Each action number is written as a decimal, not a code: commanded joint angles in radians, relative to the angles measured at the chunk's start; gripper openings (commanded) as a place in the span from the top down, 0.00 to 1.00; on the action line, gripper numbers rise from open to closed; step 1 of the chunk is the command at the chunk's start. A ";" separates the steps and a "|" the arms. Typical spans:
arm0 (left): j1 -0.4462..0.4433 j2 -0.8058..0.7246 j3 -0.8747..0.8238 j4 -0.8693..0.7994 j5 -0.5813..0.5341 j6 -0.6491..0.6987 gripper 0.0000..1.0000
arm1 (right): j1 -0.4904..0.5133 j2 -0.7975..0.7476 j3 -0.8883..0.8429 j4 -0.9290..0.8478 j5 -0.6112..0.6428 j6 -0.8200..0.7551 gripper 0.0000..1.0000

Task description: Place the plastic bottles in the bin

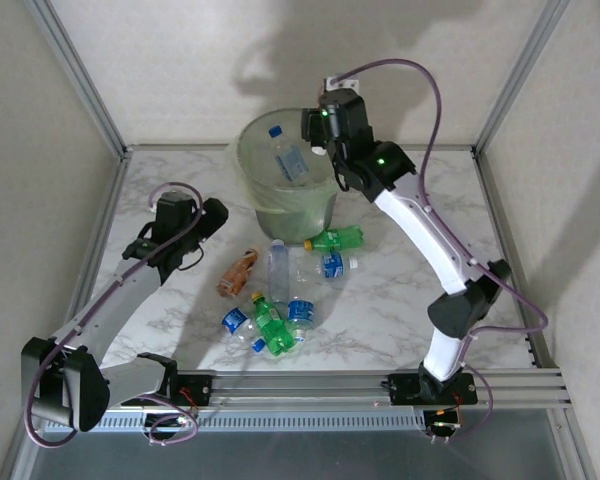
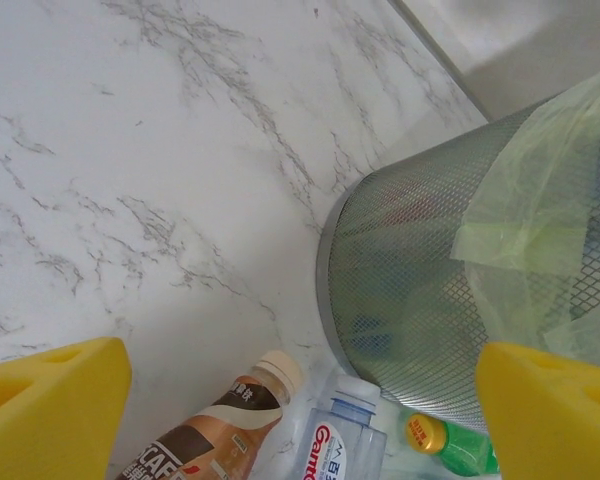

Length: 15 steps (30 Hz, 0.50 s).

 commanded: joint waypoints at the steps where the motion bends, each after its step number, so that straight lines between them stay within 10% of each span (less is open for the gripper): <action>1: 0.011 -0.014 0.038 -0.029 -0.009 0.004 0.11 | -0.011 0.066 0.085 0.039 -0.002 -0.096 0.35; 15: 0.016 -0.004 0.051 -0.081 -0.059 0.045 0.10 | -0.087 0.200 0.167 -0.039 0.045 -0.081 0.12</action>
